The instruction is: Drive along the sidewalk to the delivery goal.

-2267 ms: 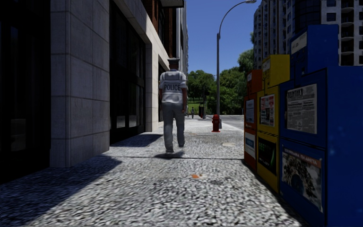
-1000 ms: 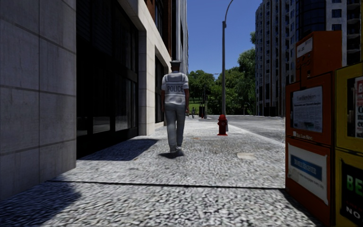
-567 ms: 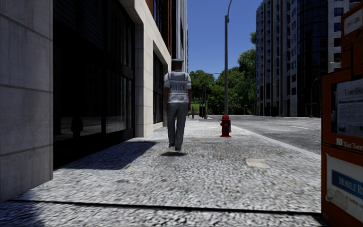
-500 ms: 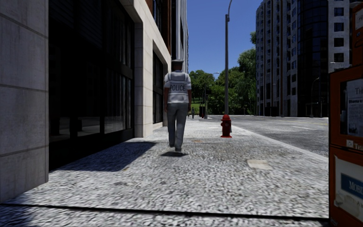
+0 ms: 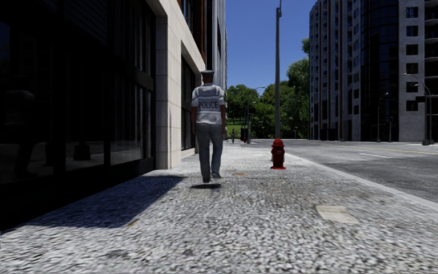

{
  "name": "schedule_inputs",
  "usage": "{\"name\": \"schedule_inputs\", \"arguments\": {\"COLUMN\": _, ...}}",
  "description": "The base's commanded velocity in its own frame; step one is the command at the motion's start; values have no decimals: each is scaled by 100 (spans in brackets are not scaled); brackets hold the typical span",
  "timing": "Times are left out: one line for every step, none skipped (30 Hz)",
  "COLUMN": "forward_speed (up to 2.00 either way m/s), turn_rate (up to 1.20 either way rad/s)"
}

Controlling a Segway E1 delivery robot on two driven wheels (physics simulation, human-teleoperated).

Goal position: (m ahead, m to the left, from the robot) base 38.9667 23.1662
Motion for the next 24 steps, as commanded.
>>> {"name": "schedule_inputs", "arguments": {"forward_speed": 117, "turn_rate": -16}}
{"name": "schedule_inputs", "arguments": {"forward_speed": 120, "turn_rate": -13}}
{"name": "schedule_inputs", "arguments": {"forward_speed": 128, "turn_rate": 0}}
{"name": "schedule_inputs", "arguments": {"forward_speed": 132, "turn_rate": 0}}
{"name": "schedule_inputs", "arguments": {"forward_speed": 133, "turn_rate": 0}}
{"name": "schedule_inputs", "arguments": {"forward_speed": 133, "turn_rate": 0}}
{"name": "schedule_inputs", "arguments": {"forward_speed": 133, "turn_rate": 0}}
{"name": "schedule_inputs", "arguments": {"forward_speed": 134, "turn_rate": 0}}
{"name": "schedule_inputs", "arguments": {"forward_speed": 135, "turn_rate": 0}}
{"name": "schedule_inputs", "arguments": {"forward_speed": 136, "turn_rate": 0}}
{"name": "schedule_inputs", "arguments": {"forward_speed": 136, "turn_rate": 0}}
{"name": "schedule_inputs", "arguments": {"forward_speed": 137, "turn_rate": 0}}
{"name": "schedule_inputs", "arguments": {"forward_speed": 138, "turn_rate": 0}}
{"name": "schedule_inputs", "arguments": {"forward_speed": 139, "turn_rate": 0}}
{"name": "schedule_inputs", "arguments": {"forward_speed": 139, "turn_rate": 0}}
{"name": "schedule_inputs", "arguments": {"forward_speed": 139, "turn_rate": 0}}
{"name": "schedule_inputs", "arguments": {"forward_speed": 139, "turn_rate": 0}}
{"name": "schedule_inputs", "arguments": {"forward_speed": 139, "turn_rate": 0}}
{"name": "schedule_inputs", "arguments": {"forward_speed": 139, "turn_rate": 0}}
{"name": "schedule_inputs", "arguments": {"forward_speed": 139, "turn_rate": -1}}
{"name": "schedule_inputs", "arguments": {"forward_speed": 142, "turn_rate": -7}}
{"name": "schedule_inputs", "arguments": {"forward_speed": 142, "turn_rate": -7}}
{"name": "schedule_inputs", "arguments": {"forward_speed": 200, "turn_rate": -13}}
{"name": "schedule_inputs", "arguments": {"forward_speed": 200, "turn_rate": -15}}
